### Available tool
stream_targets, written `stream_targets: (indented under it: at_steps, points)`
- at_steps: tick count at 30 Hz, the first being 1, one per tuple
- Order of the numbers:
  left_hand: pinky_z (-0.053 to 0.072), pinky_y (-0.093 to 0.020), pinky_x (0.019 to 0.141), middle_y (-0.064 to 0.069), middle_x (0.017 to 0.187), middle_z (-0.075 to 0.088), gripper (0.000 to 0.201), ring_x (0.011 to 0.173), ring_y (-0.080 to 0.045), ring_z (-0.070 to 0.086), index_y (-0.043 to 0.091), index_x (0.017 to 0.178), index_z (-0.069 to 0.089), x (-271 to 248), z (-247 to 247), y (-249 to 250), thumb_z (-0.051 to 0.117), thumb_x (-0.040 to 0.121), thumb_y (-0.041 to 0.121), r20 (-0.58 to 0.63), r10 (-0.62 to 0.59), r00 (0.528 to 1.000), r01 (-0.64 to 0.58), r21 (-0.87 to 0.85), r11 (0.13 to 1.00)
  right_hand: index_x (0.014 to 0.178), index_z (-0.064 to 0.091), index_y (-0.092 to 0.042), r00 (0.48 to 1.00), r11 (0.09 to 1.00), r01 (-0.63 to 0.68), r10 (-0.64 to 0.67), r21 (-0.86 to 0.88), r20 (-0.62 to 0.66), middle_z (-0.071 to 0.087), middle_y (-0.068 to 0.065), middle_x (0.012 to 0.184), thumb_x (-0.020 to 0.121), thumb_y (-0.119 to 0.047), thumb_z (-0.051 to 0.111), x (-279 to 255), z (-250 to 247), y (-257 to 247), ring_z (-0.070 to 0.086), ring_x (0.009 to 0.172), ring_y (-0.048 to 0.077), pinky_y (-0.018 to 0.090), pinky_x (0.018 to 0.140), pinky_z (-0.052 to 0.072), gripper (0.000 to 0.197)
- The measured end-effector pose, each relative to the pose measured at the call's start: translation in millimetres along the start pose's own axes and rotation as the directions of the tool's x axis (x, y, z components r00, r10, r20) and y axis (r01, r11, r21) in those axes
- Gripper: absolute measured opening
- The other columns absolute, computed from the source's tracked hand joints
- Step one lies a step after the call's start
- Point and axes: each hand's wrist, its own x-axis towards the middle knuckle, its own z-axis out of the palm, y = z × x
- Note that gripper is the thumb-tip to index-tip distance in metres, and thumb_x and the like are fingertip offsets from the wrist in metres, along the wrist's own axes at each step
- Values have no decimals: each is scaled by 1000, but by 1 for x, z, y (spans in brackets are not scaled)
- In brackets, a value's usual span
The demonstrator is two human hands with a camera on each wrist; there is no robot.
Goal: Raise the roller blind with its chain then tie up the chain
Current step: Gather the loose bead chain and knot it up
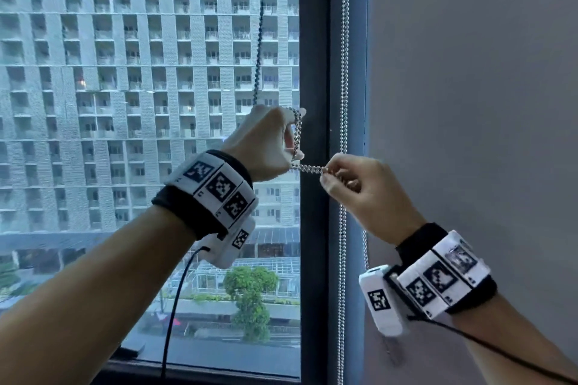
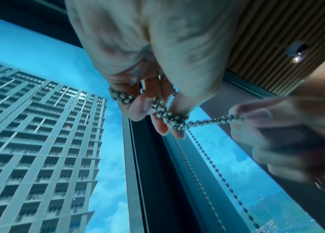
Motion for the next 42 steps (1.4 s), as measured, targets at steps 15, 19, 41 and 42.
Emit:
stream_targets:
  at_steps: [15,19,41,42]
  points:
    - [53,-30,53,-7,68,67,11,59,-17,62,4,79,66,-7,-4,1,63,71,-3,-22,105,994,-102,80,992,82,68,-21,961,993,82,-57,83,-269,67,-14,74,79,-17,77,50,26,-26,62,58,7,24,59,53,11]
    - [55,-31,58,-10,81,73,20,64,-16,66,3,92,69,-11,-3,1,67,73,1,-67,139,988,-136,44,990,77,49,-24,953,993,-16,49,113,-299,64,0,71,76,-14,78,54,28,-24,66,61,19,32,56,55,30]
    - [58,-32,62,-14,82,73,24,67,-19,68,1,101,65,-17,4,8,64,77,2,-60,154,986,-150,70,986,62,46,-15,945,804,-143,284,577,-161,49,-1,39,78,-19,81,30,23,-17,32,27,14,17,34,25,38]
    - [58,-31,64,-13,82,74,28,67,-18,68,0,105,64,-17,4,7,62,77,0,-65,146,987,-142,62,988,62,45,-16,948,794,-139,281,592,-153,47,-2,38,76,-18,81,29,22,-17,31,27,14,17,34,24,39]
